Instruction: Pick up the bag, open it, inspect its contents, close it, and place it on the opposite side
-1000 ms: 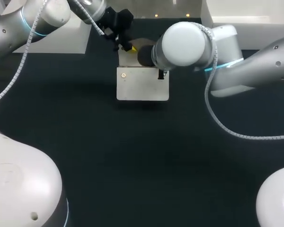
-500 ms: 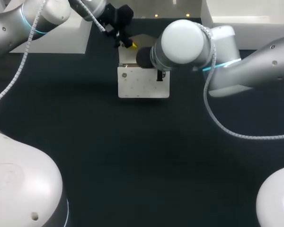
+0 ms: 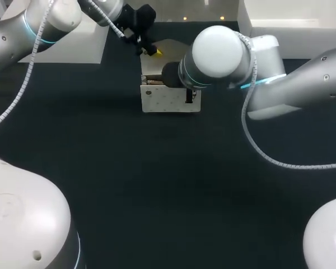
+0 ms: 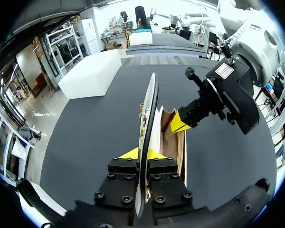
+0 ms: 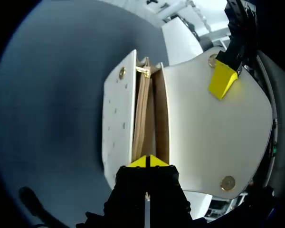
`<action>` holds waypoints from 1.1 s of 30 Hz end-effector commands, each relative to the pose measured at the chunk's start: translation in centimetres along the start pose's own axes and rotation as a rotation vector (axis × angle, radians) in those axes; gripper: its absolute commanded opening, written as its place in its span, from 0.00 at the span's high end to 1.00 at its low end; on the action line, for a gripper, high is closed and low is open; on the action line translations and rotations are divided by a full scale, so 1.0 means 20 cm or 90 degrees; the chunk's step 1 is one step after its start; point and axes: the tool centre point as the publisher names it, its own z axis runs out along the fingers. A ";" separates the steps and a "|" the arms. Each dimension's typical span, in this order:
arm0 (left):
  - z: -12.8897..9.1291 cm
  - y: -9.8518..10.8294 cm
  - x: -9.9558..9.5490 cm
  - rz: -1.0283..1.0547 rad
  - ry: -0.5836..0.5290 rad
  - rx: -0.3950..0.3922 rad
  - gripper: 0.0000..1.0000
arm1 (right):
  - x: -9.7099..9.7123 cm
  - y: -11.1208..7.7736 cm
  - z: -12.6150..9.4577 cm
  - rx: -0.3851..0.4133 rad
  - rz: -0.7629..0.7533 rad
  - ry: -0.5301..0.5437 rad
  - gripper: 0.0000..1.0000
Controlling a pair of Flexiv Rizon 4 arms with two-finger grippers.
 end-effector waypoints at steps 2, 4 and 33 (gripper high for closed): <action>-0.02 -0.01 0.02 0.008 0.002 0.010 1.00 | 0.02 -0.01 0.02 0.001 0.001 0.006 1.00; -0.02 -0.02 0.03 0.014 0.004 0.011 1.00 | 0.01 -0.01 0.02 0.002 0.002 0.006 1.00; -0.02 -0.01 0.08 0.026 0.043 0.049 1.00 | 0.04 -0.03 0.14 0.022 -0.005 0.070 1.00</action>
